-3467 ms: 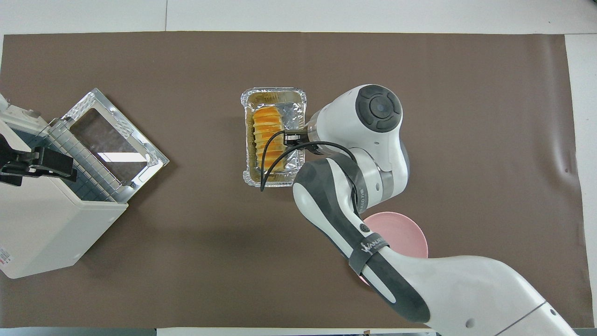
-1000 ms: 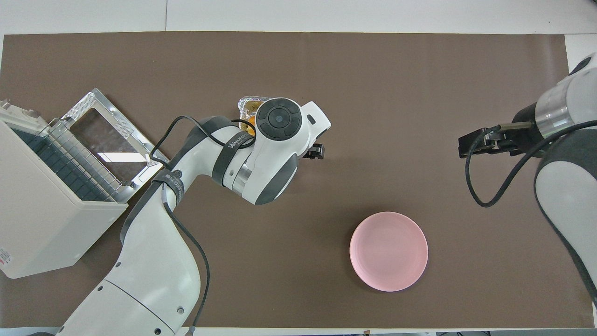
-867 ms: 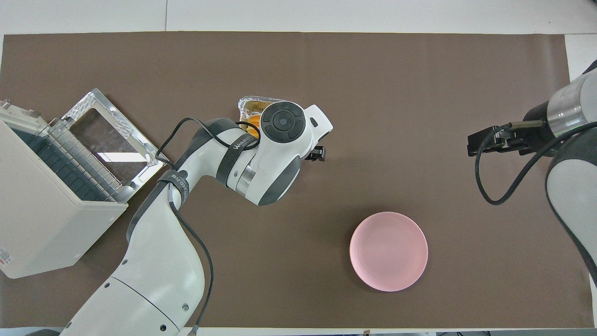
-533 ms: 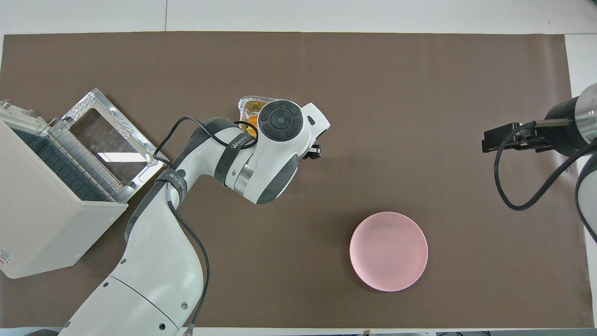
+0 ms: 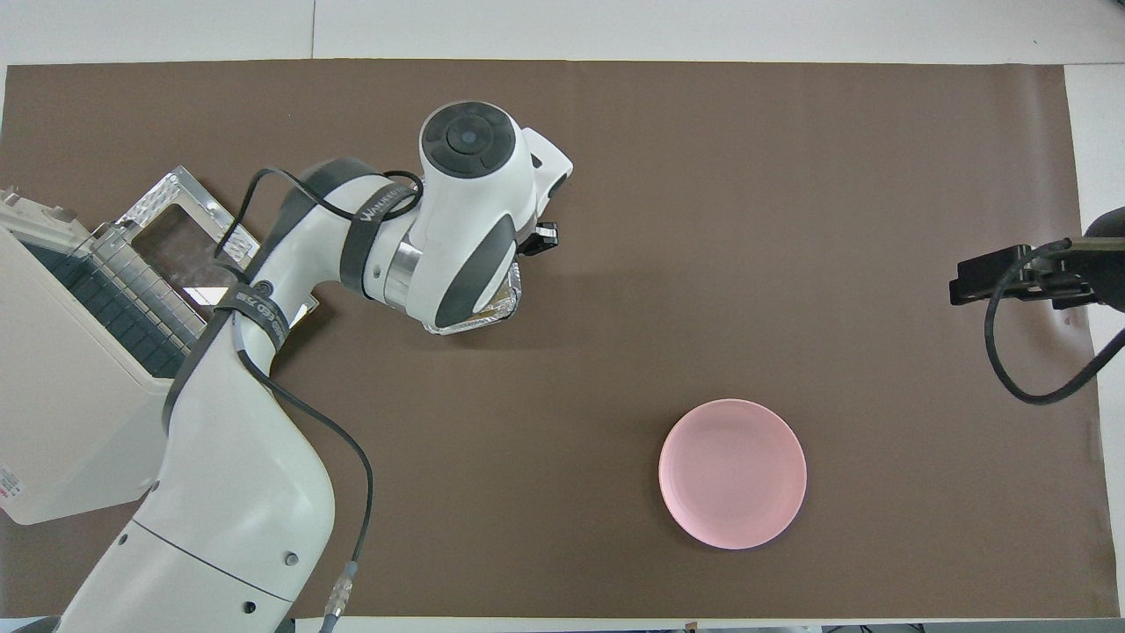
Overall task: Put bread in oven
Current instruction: 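Carry the foil tray with the left gripper into the toaster oven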
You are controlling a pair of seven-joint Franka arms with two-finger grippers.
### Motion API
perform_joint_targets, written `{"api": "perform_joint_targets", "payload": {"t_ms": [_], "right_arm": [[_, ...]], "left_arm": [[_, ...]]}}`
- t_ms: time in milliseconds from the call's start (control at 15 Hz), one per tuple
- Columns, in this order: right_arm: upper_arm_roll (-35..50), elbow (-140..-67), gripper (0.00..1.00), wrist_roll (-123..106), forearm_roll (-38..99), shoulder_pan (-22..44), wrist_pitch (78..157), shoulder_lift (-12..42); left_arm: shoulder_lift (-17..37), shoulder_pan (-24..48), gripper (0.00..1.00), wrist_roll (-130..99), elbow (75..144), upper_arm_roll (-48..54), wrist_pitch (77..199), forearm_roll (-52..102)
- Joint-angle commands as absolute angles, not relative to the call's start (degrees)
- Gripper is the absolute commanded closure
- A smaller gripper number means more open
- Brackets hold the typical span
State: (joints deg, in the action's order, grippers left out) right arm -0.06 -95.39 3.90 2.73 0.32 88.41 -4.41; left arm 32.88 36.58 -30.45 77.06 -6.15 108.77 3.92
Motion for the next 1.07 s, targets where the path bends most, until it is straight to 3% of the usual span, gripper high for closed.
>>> {"api": "perform_joint_targets", "payload": {"t_ms": [0,467,1000], "right_arm": [[0.7,-94.0,0.00,2.9,1.7,-1.0,86.8,-3.6],[0.7,-94.7,0.00,1.8,-0.1,-2.1,86.8,-3.9],[0.7,-95.4,0.00,1.1,-1.8,-2.1,86.7,-4.0]], "left_arm": [[36.8,33.6,1.00,-31.2,64.4,-10.7,98.1,4.7],[35.2,33.3,1.00,-31.5,67.6,-27.9,93.1,4.4],[34.1,32.5,1.00,-32.1,73.6,-35.5,87.4,3.7]]}}
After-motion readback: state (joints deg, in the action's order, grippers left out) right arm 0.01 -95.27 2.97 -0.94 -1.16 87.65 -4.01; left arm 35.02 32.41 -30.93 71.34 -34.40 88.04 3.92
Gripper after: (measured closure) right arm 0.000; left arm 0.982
